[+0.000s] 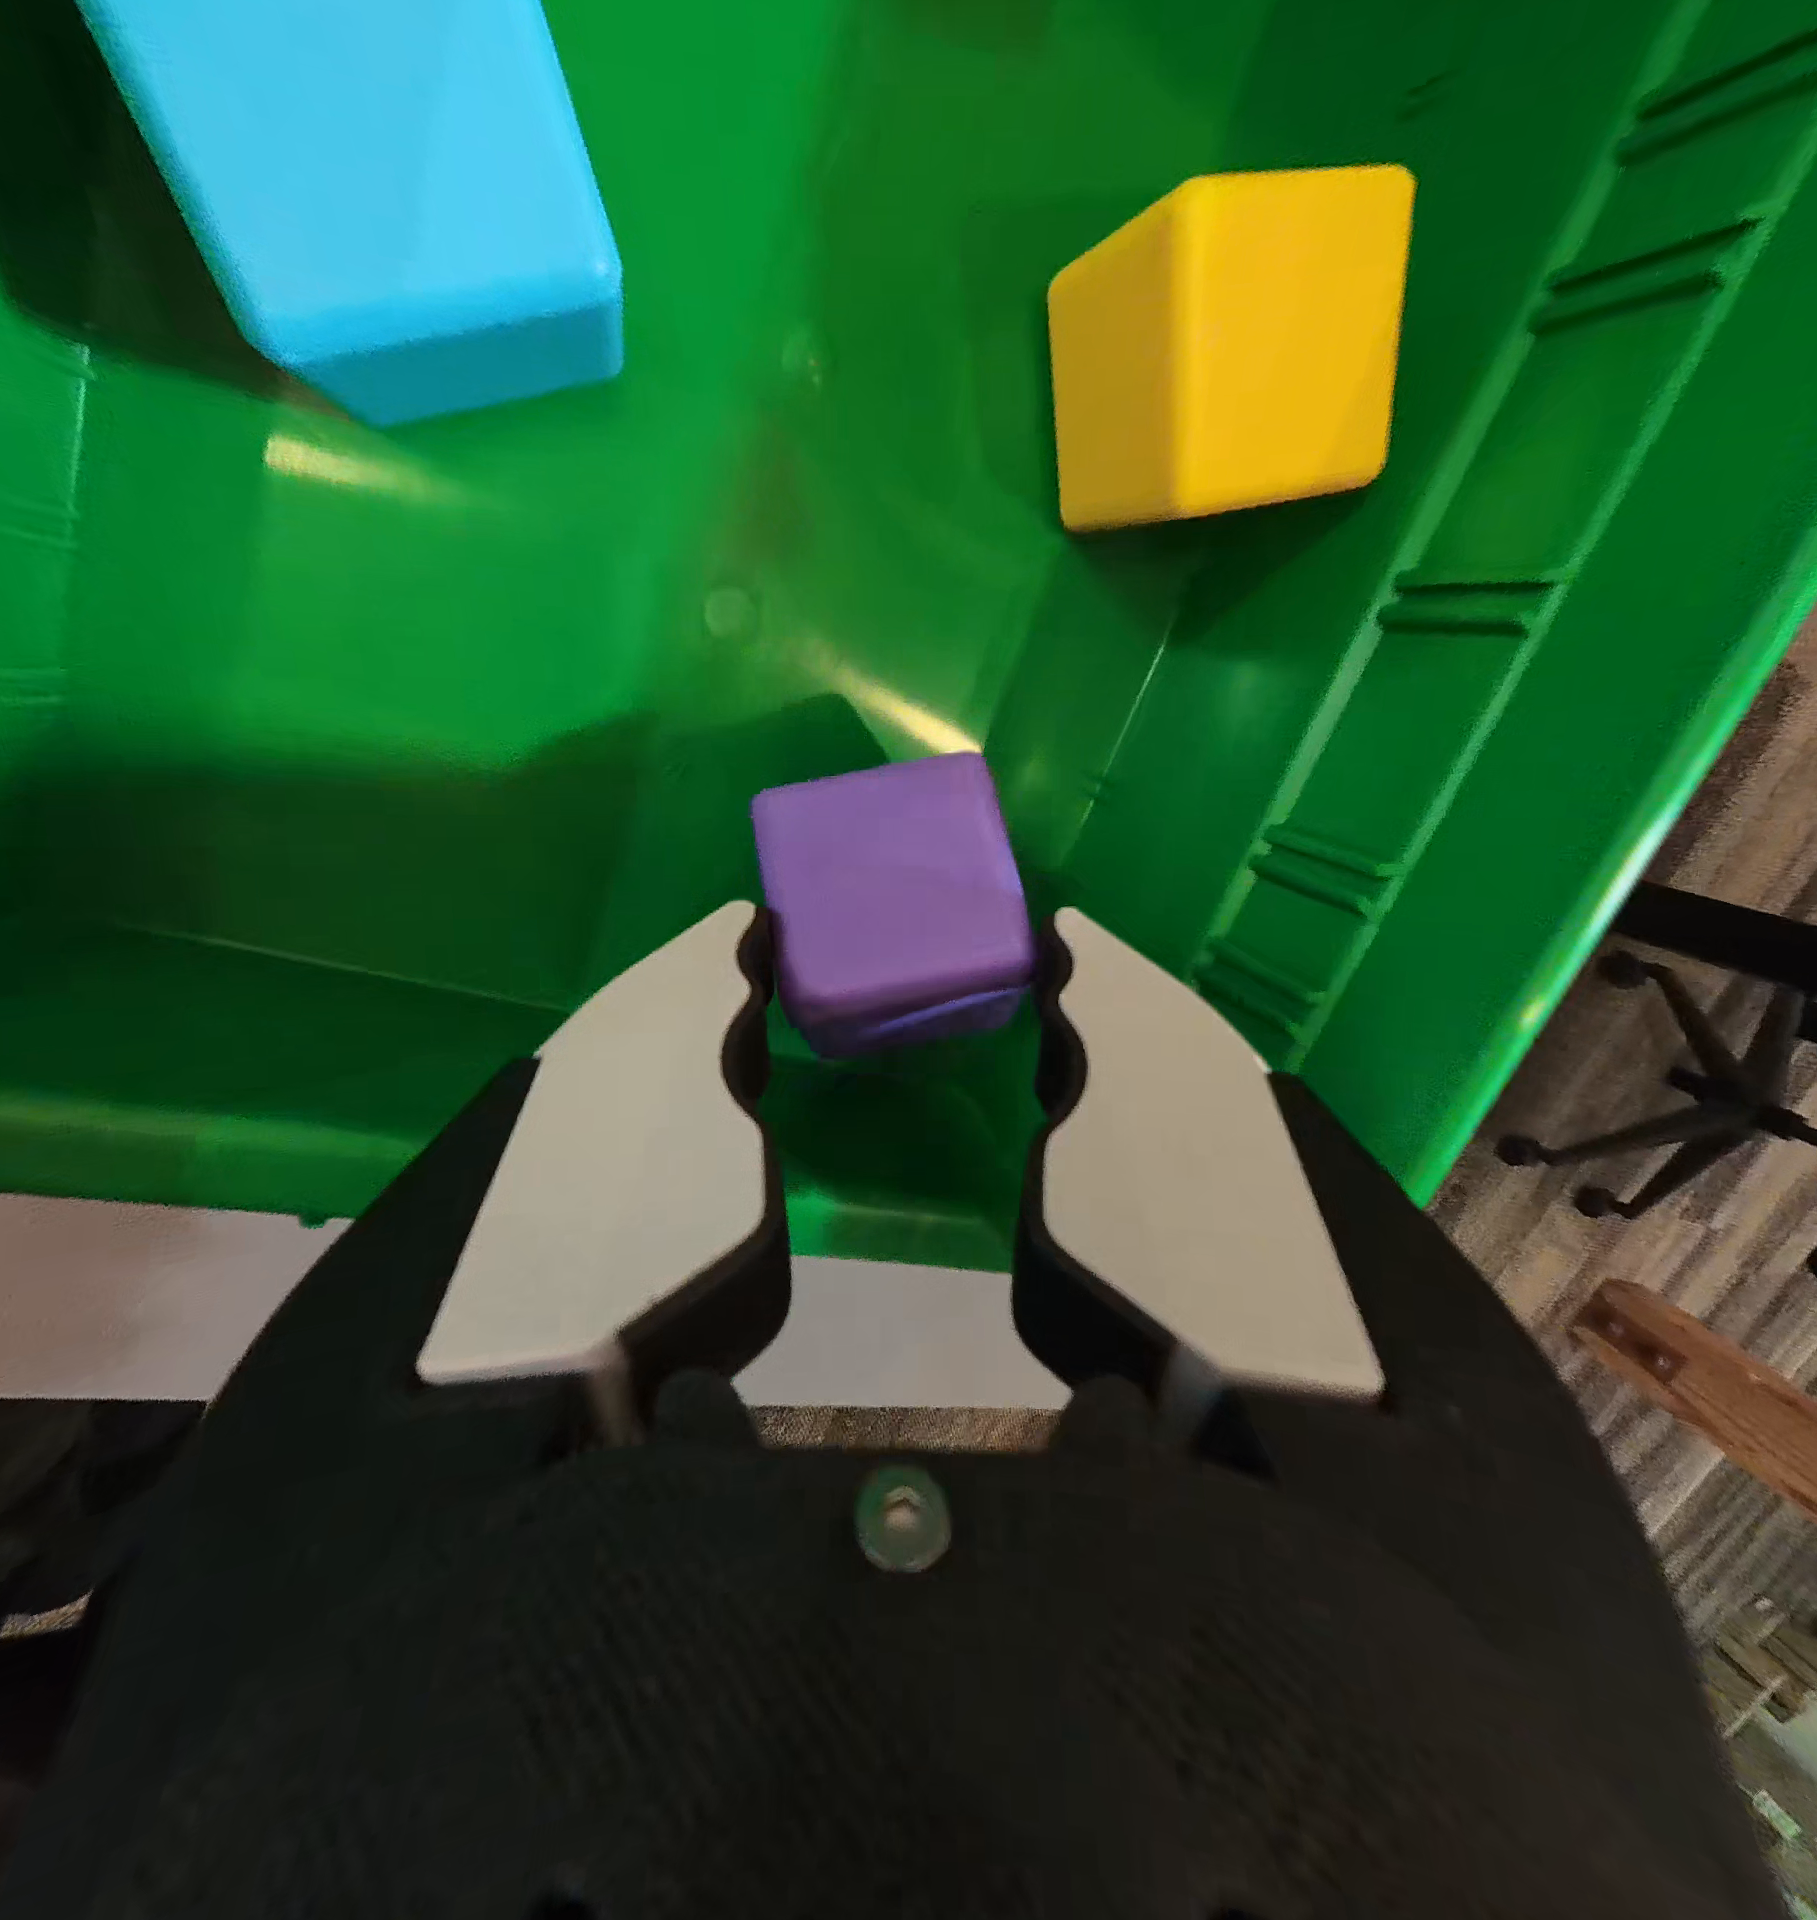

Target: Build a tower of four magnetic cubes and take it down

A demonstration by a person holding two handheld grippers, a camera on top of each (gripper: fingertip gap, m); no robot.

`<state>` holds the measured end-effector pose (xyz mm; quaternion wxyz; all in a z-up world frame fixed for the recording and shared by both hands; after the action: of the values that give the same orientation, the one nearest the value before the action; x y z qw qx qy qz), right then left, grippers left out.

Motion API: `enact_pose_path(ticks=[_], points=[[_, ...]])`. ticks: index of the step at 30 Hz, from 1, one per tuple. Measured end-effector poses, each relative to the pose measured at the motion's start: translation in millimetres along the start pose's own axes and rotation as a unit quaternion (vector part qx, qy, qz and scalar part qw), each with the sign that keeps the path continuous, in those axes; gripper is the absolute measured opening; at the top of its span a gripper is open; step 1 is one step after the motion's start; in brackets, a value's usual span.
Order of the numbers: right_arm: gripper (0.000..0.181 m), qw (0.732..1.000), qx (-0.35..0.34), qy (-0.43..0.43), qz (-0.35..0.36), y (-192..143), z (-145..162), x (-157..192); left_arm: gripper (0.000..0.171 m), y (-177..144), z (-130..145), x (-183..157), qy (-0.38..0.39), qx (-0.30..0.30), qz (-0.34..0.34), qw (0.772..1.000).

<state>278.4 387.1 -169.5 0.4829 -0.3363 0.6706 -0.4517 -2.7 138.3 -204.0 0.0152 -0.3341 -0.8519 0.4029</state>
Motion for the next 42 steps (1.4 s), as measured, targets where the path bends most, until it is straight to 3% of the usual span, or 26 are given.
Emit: enact_pose_path(ticks=[6, 9, 12, 15, 18, 22, 25, 28, 30, 32, 35, 37, 40, 42], points=[[0.066, 0.999, -0.016, -0.024, 0.04, -9, 0, -11, 0.067, 1, -3, 6, -0.015, -0.005, -0.017, 1.0], [0.068, 0.997, -0.063, -0.009, 0.046, -28, -10, -17, 0.067, 1, -3, 7, -0.014, -0.005, -0.018, 1.0], [0.067, 0.985, -0.154, 0.02, 0.075, -63, -28, -30, 0.069, 1, -4, 10, -0.022, -0.007, -0.028, 0.999], [0.078, 0.944, -0.312, 0.045, 0.101, -119, -59, -36, 0.086, -6, -12, 29, -0.041, -0.043, -0.099, 0.993], [0.087, 0.877, -0.457, 0.074, 0.132, -180, -78, -39, 0.085, -36, -42, 45, -0.03, -0.159, -0.199, 0.967], [0.092, 0.834, -0.502, 0.085, 0.214, -214, -78, -46, 0.08, -98, -84, 43, -0.028, -0.283, -0.27, 0.92], [0.076, 0.782, -0.536, 0.095, 0.303, -242, -71, -55, 0.08, -157, -115, 26, -0.039, -0.363, -0.285, 0.886], [0.042, 0.725, -0.611, 0.107, 0.299, -271, -68, -43, 0.065, -222, -144, 3, -0.073, -0.454, -0.271, 0.846], [0.029, 0.716, -0.636, 0.117, 0.264, -282, -71, -33, 0.063, -250, -155, -17, -0.074, -0.495, -0.249, 0.829], [0.0, 0.716, -0.649, 0.123, 0.224, -289, -75, -22, 0.062, -263, -150, -22, -0.081, -0.497, -0.268, 0.821], [0.0, 0.689, -0.682, 0.152, 0.194, -304, -76, -15, 0.043, -273, -132, -22, -0.082, -0.49, -0.315, 0.808], [0.0, 0.664, -0.698, 0.17, 0.207, -314, -73, -16, 0.032, -287, -120, -19, -0.082, -0.504, -0.349, 0.786], [0.0, 0.638, -0.695, 0.208, 0.257, -323, -63, -23, 0.001, -306, -115, -20, -0.106, -0.531, -0.327, 0.774], [0.0, 0.626, -0.706, 0.216, 0.252, -329, -61, -21, 0.001, -317, -112, -17, -0.141, -0.541, -0.315, 0.767]])
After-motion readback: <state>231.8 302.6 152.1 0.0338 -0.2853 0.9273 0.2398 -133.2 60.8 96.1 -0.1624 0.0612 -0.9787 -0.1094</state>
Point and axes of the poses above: each gripper's, where its closed fingertips meet, y out along the fingers, z out of its underside, x = y × z across the jaws, the point moved 1 cm from there along -y, back along the fingers, and after that the axes turned 6 degrees about -y, right-handed, at the moved point
